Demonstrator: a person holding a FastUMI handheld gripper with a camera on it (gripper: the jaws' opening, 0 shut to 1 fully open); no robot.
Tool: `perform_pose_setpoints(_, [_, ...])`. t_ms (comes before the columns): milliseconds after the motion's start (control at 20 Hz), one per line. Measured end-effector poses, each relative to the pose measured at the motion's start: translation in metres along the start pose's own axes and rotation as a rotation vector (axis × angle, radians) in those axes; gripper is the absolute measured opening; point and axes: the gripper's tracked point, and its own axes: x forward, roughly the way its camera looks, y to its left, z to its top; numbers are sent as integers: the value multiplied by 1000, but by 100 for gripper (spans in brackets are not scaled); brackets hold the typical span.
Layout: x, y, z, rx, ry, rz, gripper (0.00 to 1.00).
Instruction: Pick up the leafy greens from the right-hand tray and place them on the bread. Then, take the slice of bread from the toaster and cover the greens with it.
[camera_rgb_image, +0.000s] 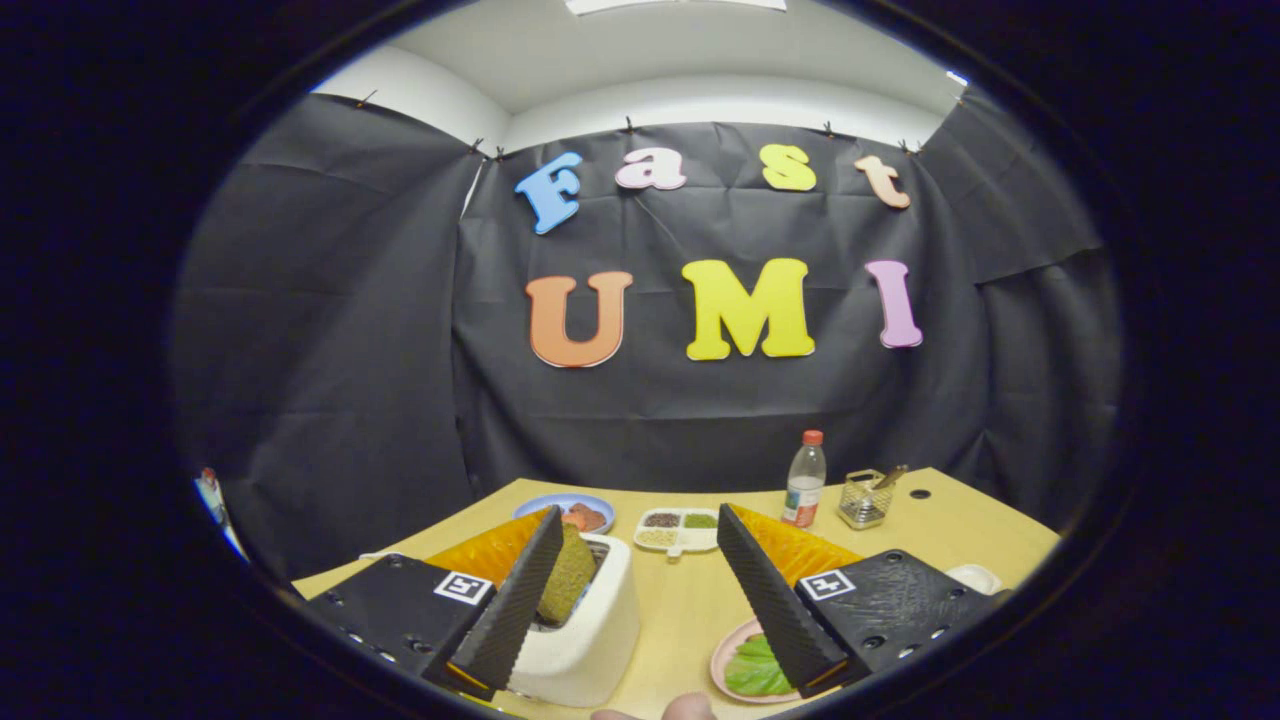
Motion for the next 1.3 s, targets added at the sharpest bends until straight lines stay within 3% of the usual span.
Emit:
perform_pose_setpoints(350, [40,46,-33,-21,109,5,95])
perform_pose_setpoints(700, [64,47,-63,-26,214,-53,93])
perform_pose_setpoints(1200, [69,43,-71,19,267,-70,16])
perform_pose_setpoints(1250, [69,42,-70,28,263,-69,16])
perform_pose_setpoints(1300, [68,40,-67,23,264,-69,8])
